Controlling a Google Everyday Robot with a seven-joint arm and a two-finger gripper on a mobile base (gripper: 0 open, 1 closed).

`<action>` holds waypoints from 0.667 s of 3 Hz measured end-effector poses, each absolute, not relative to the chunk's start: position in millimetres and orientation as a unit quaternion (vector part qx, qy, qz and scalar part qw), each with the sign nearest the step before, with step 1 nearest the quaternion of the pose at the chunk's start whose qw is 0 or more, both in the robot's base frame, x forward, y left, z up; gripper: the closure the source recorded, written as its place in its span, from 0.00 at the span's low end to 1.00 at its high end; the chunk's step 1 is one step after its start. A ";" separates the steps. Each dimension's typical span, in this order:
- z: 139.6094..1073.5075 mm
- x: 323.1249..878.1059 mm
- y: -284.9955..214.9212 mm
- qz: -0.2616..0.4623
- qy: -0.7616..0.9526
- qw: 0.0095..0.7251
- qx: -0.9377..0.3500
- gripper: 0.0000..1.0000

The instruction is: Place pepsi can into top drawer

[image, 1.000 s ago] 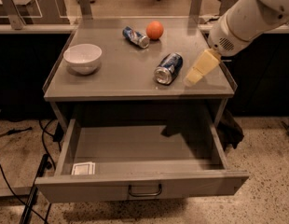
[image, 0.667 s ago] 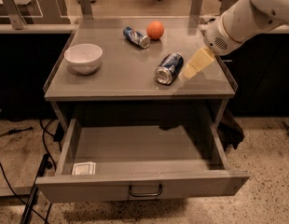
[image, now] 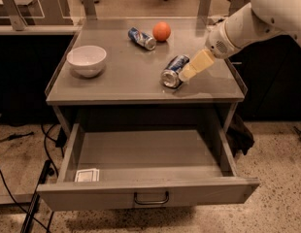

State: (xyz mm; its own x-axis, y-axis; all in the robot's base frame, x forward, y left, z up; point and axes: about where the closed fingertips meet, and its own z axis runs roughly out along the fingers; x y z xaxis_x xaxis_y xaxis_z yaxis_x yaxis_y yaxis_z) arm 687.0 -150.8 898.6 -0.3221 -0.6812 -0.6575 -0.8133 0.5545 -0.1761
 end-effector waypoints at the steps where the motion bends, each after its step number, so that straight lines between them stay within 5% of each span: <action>1: 887.2 696.9 -140.3 0.114 0.805 0.352 -0.464 0.00; 2: 874.8 704.5 -129.7 0.130 0.803 0.343 -0.469 0.00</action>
Offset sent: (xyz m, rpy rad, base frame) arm 0.0258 0.0286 -0.0329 0.0647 0.0692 0.0623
